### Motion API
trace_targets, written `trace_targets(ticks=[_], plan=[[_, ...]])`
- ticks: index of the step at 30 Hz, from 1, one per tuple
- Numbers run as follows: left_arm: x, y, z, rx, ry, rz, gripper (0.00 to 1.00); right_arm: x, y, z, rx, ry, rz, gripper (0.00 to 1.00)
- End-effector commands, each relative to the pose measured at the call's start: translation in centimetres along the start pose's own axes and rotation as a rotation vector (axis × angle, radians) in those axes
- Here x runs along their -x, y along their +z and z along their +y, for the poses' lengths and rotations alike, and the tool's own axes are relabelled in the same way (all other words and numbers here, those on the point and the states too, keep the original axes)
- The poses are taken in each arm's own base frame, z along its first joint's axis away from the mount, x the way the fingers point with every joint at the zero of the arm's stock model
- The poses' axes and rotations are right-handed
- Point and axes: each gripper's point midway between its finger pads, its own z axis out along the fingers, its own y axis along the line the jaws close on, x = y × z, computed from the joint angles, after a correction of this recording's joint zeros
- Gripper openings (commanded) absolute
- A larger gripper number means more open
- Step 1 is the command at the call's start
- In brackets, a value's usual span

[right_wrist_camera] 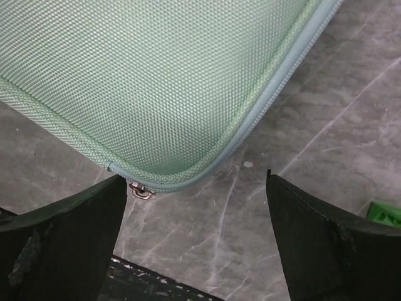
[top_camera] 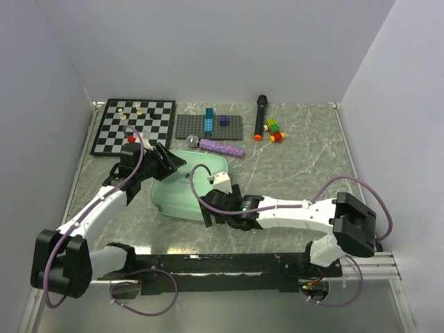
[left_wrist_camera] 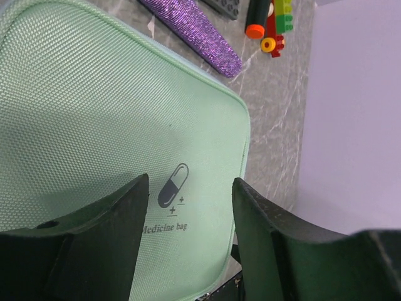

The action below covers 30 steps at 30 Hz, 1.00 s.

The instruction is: Organize the medicine kit

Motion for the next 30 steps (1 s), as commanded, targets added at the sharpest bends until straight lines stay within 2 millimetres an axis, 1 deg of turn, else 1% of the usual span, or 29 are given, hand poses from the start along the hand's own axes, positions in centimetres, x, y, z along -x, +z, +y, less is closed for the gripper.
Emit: trace_targets(ticks=[1,3,7,8,9,10,12,15,16,17,18,19,20,21,22,23,25,27,29,30], plan=[[-0.1,0.7,-0.2,-0.026,-0.007,-0.003,0.61,0.1,-0.8,-2.2,-0.098,0.039,0.001,0.95],[-0.3,1.0,0.5,-0.007,-0.010,0.005,0.60,-0.4,-1.6,-3.5,-0.128,0.052,0.003,0.94],[-1.0,1.5,1.9,0.026,-0.013,0.022,0.60,-1.8,-3.1,-6.8,-0.190,0.084,-0.011,0.87],[-1.1,1.6,2.1,0.032,-0.013,0.021,0.59,-1.6,-3.7,-7.4,-0.197,0.098,-0.032,0.86],[-1.1,1.6,2.3,0.035,-0.011,0.022,0.59,-1.8,-4.2,-8.0,-0.208,0.096,-0.035,0.84],[-1.2,1.6,2.5,0.042,-0.011,0.021,0.60,-1.4,-4.7,-8.2,-0.209,0.099,-0.057,0.82],[-1.3,1.6,2.6,0.044,-0.010,0.021,0.60,-0.7,-5.5,-7.5,-0.172,0.062,-0.112,0.80],[-1.3,1.5,2.5,0.037,-0.010,0.020,0.60,1.0,-6.5,-6.4,-0.158,0.010,-0.198,0.76],[-1.2,1.5,2.3,0.030,-0.010,0.017,0.60,1.3,-6.4,-6.0,-0.148,0.008,-0.209,0.73],[-1.1,1.4,2.1,0.023,-0.010,0.016,0.60,1.5,-6.2,-5.4,-0.126,0.029,-0.219,0.55],[-1.0,1.3,1.9,0.016,-0.008,0.012,0.60,1.5,-6.1,-5.2,-0.109,0.058,-0.225,0.49],[-1.0,1.2,1.6,0.006,-0.007,0.010,0.60,1.8,-6.0,-4.2,-0.047,0.053,-0.223,0.50],[-0.9,1.1,1.5,0.002,-0.006,0.006,0.60,2.0,-5.9,-2.0,0.088,-0.013,-0.209,0.52],[-0.8,1.0,1.2,-0.008,-0.003,0.002,0.60,2.0,-6.1,-0.4,0.191,-0.050,-0.214,0.55],[-0.8,0.8,1.0,-0.016,-0.001,-0.002,0.60,2.0,-6.2,-0.1,0.214,-0.053,-0.223,0.62],[-0.9,0.7,0.9,-0.020,-0.004,0.000,0.60,2.0,-6.2,0.5,0.249,-0.060,-0.228,0.72],[-1.0,0.6,0.9,-0.024,-0.005,0.003,0.60,1.7,-5.8,1.0,0.270,-0.093,-0.235,0.87],[-1.2,0.4,0.9,-0.030,-0.004,0.008,0.60,1.4,-5.1,1.7,0.296,-0.134,-0.223,0.92],[-1.7,0.3,1.2,-0.027,-0.007,0.018,0.60,0.8,-4.0,1.8,0.278,-0.158,-0.198,0.92],[-1.8,0.2,1.4,-0.025,-0.007,0.020,0.60,0.5,-3.5,1.8,0.276,-0.162,-0.187,0.90]])
